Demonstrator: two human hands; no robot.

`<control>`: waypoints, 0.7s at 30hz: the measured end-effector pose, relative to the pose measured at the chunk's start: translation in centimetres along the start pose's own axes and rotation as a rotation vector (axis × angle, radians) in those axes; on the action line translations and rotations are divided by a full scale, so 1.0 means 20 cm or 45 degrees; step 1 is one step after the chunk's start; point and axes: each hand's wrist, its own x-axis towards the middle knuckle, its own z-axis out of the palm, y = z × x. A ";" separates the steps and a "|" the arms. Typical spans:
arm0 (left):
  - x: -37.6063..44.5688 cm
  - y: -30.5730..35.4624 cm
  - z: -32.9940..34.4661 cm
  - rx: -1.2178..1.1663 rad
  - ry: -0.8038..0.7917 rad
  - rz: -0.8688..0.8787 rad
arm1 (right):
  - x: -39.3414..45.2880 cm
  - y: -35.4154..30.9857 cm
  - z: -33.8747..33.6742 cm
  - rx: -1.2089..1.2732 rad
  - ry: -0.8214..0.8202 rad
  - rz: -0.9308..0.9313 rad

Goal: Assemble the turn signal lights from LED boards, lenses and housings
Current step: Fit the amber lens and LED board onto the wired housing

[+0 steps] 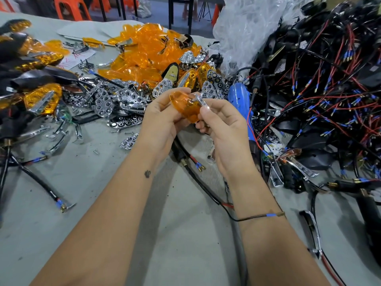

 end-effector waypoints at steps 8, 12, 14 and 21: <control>0.00 0.01 0.00 0.004 0.012 0.004 | -0.02 -0.01 0.01 -0.072 -0.038 -0.052; 0.00 0.02 0.00 0.011 0.042 -0.003 | -0.02 -0.02 0.02 -0.111 -0.029 -0.066; 0.00 0.01 0.01 -0.007 0.042 -0.011 | -0.02 -0.01 0.02 -0.123 -0.019 -0.092; -0.01 0.01 0.02 -0.043 0.004 -0.031 | 0.00 0.01 0.00 -0.197 0.118 -0.093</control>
